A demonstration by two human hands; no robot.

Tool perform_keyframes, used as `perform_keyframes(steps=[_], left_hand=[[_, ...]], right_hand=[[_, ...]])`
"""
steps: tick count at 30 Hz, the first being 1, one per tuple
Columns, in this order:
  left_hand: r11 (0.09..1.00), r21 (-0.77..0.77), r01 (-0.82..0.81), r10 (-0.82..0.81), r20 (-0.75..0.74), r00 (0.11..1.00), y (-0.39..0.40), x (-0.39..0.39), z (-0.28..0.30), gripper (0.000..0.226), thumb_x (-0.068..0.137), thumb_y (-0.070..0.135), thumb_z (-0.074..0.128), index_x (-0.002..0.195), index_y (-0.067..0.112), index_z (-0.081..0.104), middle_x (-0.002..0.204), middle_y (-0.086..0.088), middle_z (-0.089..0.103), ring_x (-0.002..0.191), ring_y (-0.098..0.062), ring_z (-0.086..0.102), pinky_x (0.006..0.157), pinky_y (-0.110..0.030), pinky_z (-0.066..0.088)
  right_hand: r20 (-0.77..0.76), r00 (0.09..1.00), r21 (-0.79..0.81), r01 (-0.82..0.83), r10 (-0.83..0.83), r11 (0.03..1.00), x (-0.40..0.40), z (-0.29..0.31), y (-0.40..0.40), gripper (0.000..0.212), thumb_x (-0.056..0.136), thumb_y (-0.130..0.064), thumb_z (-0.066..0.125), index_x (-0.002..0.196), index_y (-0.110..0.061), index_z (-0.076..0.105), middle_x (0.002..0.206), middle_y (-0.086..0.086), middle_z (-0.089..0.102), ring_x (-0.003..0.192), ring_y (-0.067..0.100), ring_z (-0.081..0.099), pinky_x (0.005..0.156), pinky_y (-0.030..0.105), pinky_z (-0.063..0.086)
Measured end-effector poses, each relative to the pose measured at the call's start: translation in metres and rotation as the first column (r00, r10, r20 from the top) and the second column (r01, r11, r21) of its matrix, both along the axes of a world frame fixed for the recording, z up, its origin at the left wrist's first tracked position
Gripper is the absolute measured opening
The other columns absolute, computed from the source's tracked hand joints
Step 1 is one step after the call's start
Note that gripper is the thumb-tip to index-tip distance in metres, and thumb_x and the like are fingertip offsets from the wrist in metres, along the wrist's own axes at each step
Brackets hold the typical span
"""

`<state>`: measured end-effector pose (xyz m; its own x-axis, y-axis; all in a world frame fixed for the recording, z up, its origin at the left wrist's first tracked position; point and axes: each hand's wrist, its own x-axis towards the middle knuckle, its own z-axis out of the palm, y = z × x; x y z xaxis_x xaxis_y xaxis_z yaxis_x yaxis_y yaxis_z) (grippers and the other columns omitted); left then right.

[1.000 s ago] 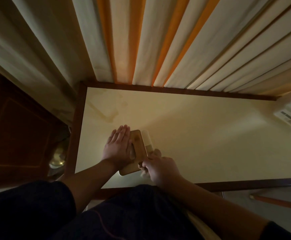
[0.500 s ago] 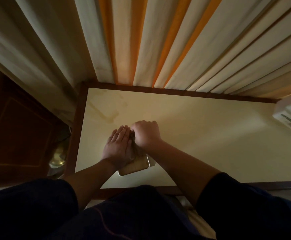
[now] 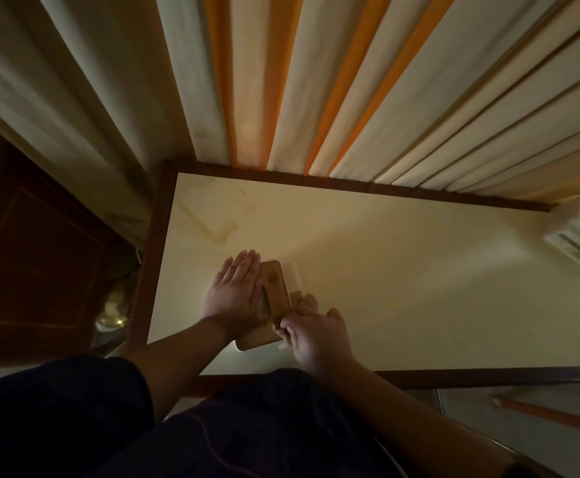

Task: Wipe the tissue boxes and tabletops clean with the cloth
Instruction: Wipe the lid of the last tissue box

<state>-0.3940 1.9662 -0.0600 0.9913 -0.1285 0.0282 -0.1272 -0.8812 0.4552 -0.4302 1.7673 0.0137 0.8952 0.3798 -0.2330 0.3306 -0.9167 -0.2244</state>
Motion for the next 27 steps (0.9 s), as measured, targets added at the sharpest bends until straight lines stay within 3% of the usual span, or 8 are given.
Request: perform_keyframes(steps=[2,4,8,12,16,22,25,27], left_hand=[[1.0,0.0,0.005,-0.005,-0.007,1.0,0.0,0.0,-0.001,0.065,0.106,0.038,0.019,0.156,0.003,0.042,0.161,-0.012,0.043,0.153,-0.026,0.034,0.128,-0.043,0.019],[1.0,0.009,0.014,-0.014,-0.01,1.0,0.001,0.0,-0.002,0.065,0.106,0.038,0.019,0.155,0.003,0.043,0.16,-0.013,0.044,0.153,-0.027,0.034,0.127,-0.045,0.021],[0.999,0.004,0.034,-0.034,-0.01,0.999,0.004,0.001,-0.005,0.067,0.109,0.043,0.016,0.155,0.003,0.042,0.16,-0.013,0.044,0.153,-0.027,0.034,0.127,-0.046,0.022],[0.999,0.012,0.037,-0.037,0.0,0.999,0.004,-0.001,-0.007,0.062,0.11,0.04,0.018,0.159,0.005,0.035,0.165,-0.01,0.035,0.157,-0.023,0.023,0.129,-0.034,0.003],[1.0,-0.013,0.015,-0.015,0.006,1.0,0.002,-0.002,-0.003,0.061,0.109,0.037,0.022,0.159,0.005,0.037,0.165,-0.011,0.036,0.157,-0.021,0.023,0.129,-0.032,0.0],[0.999,-0.011,0.037,-0.036,0.011,0.999,0.004,-0.002,-0.003,0.063,0.109,0.038,0.021,0.156,0.002,0.04,0.162,-0.014,0.041,0.154,-0.025,0.031,0.129,-0.038,0.01],[0.999,-0.017,0.034,-0.034,0.003,0.999,0.002,-0.002,-0.001,0.065,0.108,0.041,0.019,0.157,0.002,0.038,0.163,-0.013,0.039,0.155,-0.026,0.031,0.129,-0.04,0.013],[1.0,-0.021,0.015,-0.015,-0.006,1.0,0.002,-0.002,0.0,0.066,0.107,0.041,0.018,0.158,0.004,0.037,0.164,-0.012,0.038,0.155,-0.025,0.03,0.129,-0.04,0.012]], right_hand=[[-0.091,0.994,-0.069,-0.062,0.055,0.996,0.004,0.007,-0.002,0.015,0.088,-0.022,0.075,0.099,-0.031,0.077,0.1,-0.009,0.071,0.095,0.019,0.064,0.081,0.039,0.038],[-0.136,0.987,-0.112,-0.105,0.09,0.988,0.015,0.015,0.002,0.017,0.097,-0.027,0.064,0.11,-0.032,0.075,0.111,-0.008,0.071,0.106,0.02,0.062,0.09,0.038,0.037],[-0.106,0.994,-0.157,-0.057,0.041,0.986,0.044,0.019,0.025,0.023,0.096,-0.045,0.064,0.089,-0.025,0.07,0.081,-0.01,0.062,0.08,0.018,0.066,0.08,0.034,0.039],[-0.047,0.997,-0.11,0.049,-0.054,0.993,0.079,0.019,0.044,0.031,0.095,-0.041,0.058,0.072,-0.021,0.059,0.065,-0.007,0.055,0.06,0.014,0.055,0.073,0.033,0.036],[0.004,0.995,-0.093,0.097,-0.097,0.991,0.101,0.017,0.058,0.015,0.094,-0.02,0.061,0.082,-0.022,0.069,0.073,-0.007,0.061,0.076,0.022,0.067,0.077,0.034,0.037],[0.06,0.989,0.052,0.129,-0.132,0.99,0.066,-0.008,0.053,0.026,0.099,-0.034,0.053,0.12,-0.024,0.065,0.12,-0.001,0.063,0.109,0.026,0.063,0.08,0.038,0.037],[0.077,0.988,0.064,0.126,-0.131,0.99,0.026,-0.011,0.034,0.023,0.097,-0.026,0.063,0.121,-0.027,0.064,0.126,-0.002,0.064,0.123,0.026,0.06,0.082,0.04,0.046],[0.098,0.99,0.068,0.098,-0.105,0.993,0.0,-0.01,0.015,0.022,0.088,-0.026,0.078,0.108,-0.029,0.069,0.112,-0.005,0.071,0.11,0.026,0.067,0.073,0.036,0.045]])
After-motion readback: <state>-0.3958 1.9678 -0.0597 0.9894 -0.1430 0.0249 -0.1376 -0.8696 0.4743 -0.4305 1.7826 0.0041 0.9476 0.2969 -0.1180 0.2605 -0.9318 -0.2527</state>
